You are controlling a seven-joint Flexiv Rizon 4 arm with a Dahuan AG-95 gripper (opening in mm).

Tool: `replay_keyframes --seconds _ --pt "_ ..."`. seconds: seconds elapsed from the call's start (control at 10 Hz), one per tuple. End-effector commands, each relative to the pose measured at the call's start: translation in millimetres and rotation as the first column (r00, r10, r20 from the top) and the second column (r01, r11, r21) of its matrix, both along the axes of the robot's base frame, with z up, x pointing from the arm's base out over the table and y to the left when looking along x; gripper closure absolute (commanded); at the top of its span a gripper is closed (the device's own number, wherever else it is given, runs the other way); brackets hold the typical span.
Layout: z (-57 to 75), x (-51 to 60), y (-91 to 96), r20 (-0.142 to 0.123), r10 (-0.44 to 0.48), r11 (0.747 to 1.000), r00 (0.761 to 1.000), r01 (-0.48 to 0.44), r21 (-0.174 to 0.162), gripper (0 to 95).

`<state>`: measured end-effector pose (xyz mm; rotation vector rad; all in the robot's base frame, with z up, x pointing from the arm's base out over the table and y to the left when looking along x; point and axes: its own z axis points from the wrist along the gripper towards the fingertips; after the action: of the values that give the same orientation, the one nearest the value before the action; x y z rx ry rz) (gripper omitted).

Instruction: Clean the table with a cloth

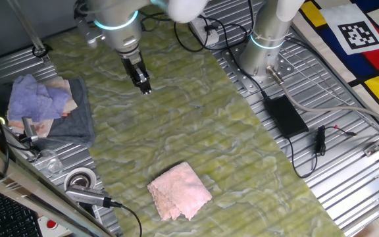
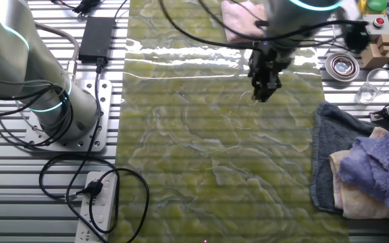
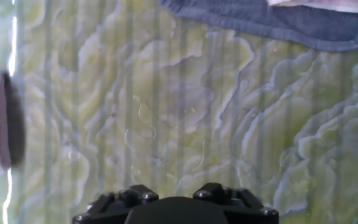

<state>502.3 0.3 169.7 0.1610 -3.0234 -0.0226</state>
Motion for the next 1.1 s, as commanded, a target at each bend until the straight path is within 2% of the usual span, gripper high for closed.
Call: replay_keyframes --seconds 0.1,0.2,0.3,0.4,0.7,1.0,1.1 --pt "0.0 -2.3 -1.9 -0.006 0.062 0.998 0.998 -0.062 -0.007 95.0" --pt "-7.5 0.8 -13.3 -0.009 0.150 0.987 0.989 -0.151 -0.062 95.0" --pt "-10.4 2.7 -19.1 -0.008 0.171 0.983 0.985 -0.171 -0.065 95.0" --pt "-15.7 10.0 -37.8 -0.009 0.215 0.975 0.977 -0.215 -0.050 95.0" --pt "-14.0 10.5 -40.5 -0.016 0.292 0.956 0.956 -0.293 -0.036 95.0" --pt "-12.5 11.6 -13.1 -0.012 0.225 0.973 0.974 -0.225 -0.041 95.0" --pt "-14.6 14.5 6.2 -0.009 0.194 0.980 0.981 -0.194 -0.043 95.0"
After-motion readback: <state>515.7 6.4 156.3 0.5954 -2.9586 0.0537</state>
